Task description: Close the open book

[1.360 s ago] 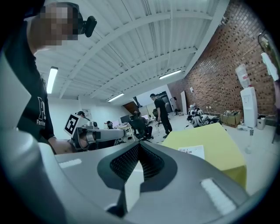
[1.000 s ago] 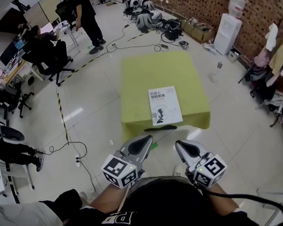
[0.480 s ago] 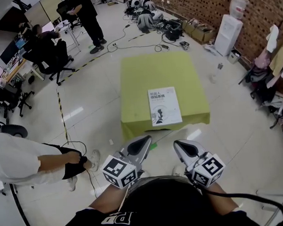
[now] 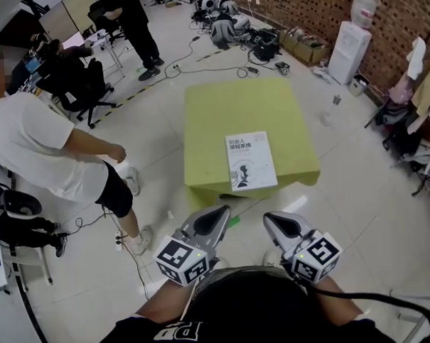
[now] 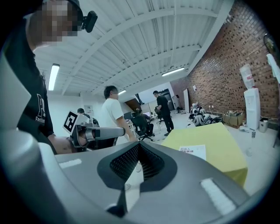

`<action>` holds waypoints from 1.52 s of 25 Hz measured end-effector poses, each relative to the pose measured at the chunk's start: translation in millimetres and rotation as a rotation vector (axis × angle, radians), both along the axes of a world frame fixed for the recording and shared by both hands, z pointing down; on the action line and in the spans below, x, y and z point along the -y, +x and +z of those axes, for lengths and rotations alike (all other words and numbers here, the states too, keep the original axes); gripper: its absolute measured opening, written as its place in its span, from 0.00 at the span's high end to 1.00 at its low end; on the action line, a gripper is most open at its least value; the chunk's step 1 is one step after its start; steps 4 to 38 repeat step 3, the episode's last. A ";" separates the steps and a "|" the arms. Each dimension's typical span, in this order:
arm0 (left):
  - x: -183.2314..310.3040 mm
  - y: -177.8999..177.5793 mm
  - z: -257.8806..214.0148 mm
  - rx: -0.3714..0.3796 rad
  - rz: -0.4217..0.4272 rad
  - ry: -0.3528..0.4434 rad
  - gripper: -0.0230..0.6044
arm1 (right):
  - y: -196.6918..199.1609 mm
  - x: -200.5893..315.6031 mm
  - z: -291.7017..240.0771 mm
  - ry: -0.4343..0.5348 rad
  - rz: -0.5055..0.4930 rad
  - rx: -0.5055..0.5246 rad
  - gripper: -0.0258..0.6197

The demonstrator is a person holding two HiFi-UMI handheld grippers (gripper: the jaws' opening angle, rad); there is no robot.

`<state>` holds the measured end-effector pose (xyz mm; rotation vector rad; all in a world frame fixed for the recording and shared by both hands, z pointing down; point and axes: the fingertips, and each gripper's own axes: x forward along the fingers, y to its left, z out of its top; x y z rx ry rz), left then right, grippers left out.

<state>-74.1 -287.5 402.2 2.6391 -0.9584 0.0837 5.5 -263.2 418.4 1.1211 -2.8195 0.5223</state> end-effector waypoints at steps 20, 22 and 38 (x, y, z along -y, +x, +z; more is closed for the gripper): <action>1.4 2.6 2.4 0.000 0.000 -0.004 0.95 | 2.5 1.5 2.0 -0.002 -0.001 0.000 0.95; 1.4 2.6 2.4 0.000 0.000 -0.004 0.95 | 2.5 1.5 2.0 -0.002 -0.001 0.000 0.95; 1.4 2.6 2.4 0.000 0.000 -0.004 0.95 | 2.5 1.5 2.0 -0.002 -0.001 0.000 0.95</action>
